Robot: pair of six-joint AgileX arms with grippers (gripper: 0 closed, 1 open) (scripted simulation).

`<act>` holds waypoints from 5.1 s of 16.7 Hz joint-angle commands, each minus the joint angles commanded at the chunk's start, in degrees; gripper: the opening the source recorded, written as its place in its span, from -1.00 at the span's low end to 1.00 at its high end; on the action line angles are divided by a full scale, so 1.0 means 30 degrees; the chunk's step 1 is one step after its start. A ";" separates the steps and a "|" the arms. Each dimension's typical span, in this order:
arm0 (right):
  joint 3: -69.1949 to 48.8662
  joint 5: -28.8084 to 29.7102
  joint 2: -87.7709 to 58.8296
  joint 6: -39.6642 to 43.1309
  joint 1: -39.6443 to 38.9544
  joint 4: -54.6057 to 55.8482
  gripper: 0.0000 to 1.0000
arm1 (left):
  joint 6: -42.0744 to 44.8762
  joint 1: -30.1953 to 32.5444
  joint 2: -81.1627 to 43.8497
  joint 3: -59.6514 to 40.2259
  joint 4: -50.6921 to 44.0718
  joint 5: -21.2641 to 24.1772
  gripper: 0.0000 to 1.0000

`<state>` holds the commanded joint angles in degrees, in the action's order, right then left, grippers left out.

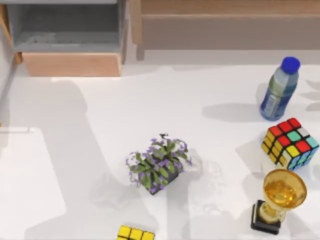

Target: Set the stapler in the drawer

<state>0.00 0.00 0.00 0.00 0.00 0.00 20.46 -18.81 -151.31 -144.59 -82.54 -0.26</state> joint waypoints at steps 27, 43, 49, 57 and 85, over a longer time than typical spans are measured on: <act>0.0000 0.0000 0.0000 0.0000 0.0000 0.0000 1.00 | 0.0004 0.0014 0.0069 0.0561 0.0365 0.0001 1.00; 0.0000 0.0000 0.0000 0.0000 0.0000 0.0000 1.00 | 0.4059 -0.7101 0.8475 1.1561 1.9637 0.6056 1.00; 0.0000 0.0000 0.0000 0.0000 0.0000 0.0000 1.00 | 0.8964 -1.1606 0.9096 2.0520 3.6203 0.9073 1.00; 0.0000 0.0000 0.0000 0.0000 0.0000 0.0000 1.00 | 1.6170 -1.1597 1.0980 3.1884 5.1619 1.2575 1.00; 0.0000 0.0000 0.0000 0.0000 0.0000 0.0000 1.00 | 2.3540 -0.6313 1.1814 3.8347 5.6064 1.3486 0.85</act>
<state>0.00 0.00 0.00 0.00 0.00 0.00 91.08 -37.75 -115.87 -29.55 85.65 40.20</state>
